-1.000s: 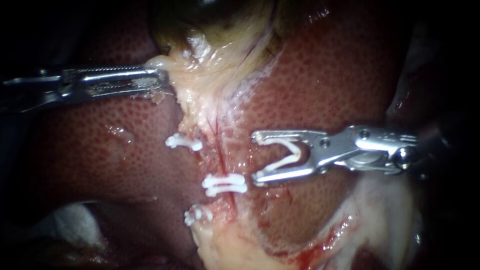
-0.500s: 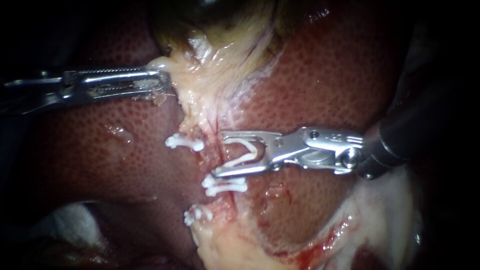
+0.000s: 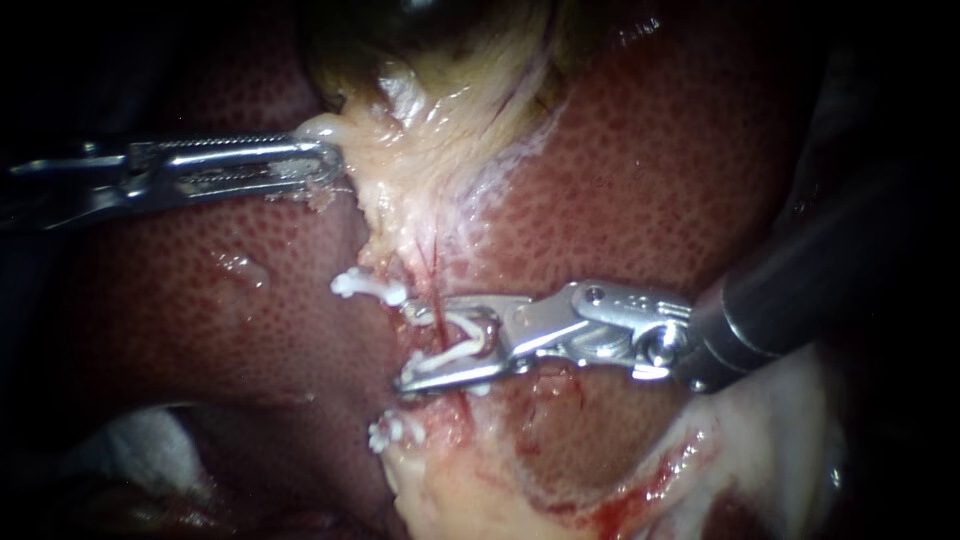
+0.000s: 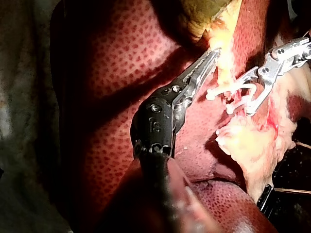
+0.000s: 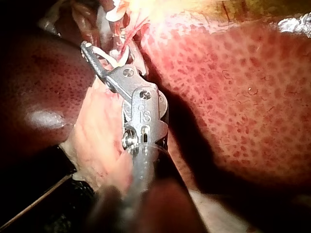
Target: Clipping third clip right tube
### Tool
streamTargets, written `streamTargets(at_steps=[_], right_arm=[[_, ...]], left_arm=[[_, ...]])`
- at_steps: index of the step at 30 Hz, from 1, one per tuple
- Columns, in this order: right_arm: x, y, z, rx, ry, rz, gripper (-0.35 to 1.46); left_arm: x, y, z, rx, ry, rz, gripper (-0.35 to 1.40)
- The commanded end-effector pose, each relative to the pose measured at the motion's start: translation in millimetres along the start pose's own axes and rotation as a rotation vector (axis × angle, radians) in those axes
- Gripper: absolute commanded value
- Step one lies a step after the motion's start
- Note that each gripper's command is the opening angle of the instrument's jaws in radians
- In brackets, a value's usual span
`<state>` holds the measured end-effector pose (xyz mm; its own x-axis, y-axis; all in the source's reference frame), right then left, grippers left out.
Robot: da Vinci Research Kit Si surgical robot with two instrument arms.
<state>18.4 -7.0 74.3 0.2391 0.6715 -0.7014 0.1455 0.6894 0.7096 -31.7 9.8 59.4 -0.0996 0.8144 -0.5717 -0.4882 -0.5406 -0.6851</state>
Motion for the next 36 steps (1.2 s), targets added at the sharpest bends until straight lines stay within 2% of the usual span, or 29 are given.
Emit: streamTargets(at_steps=[1, 7, 17, 23, 29, 32, 36], right_arm=[[0.5, -0.1, -0.1, 0.002, 0.012, 0.004, 0.5], [2.1, -0.4, -0.6, 0.011, 0.042, 0.024, 0.5], [2.2, -0.3, -1.1, 0.015, 0.042, 0.048, 0.45], [1.9, 0.1, -2.0, 0.019, 0.042, 0.077, 0.23], [2.0, 0.2, -2.7, 0.022, 0.042, 0.084, -0.09], [1.9, 0.2, -2.8, 0.024, 0.042, 0.12, -0.32], [1.7, 0.0, -3.0, 0.026, 0.042, 0.165, -0.35]], left_arm=[[-0.1, -0.1, 0.0, -0.001, 0.0, 0.0, -0.35], [-0.1, -0.2, 0.0, -0.001, 0.0, 0.0, -0.35], [-0.1, -0.2, 0.1, -0.001, 0.0, 0.0, -0.35], [-0.1, -0.2, 0.1, -0.001, 0.0, -0.001, -0.35], [-0.1, -0.2, 0.1, -0.001, 0.0, 0.0, -0.35], [-0.1, -0.3, 0.1, -0.001, 0.0, 0.0, -0.35], [-0.2, -0.3, 0.1, -0.001, 0.0, 0.0, -0.35]])
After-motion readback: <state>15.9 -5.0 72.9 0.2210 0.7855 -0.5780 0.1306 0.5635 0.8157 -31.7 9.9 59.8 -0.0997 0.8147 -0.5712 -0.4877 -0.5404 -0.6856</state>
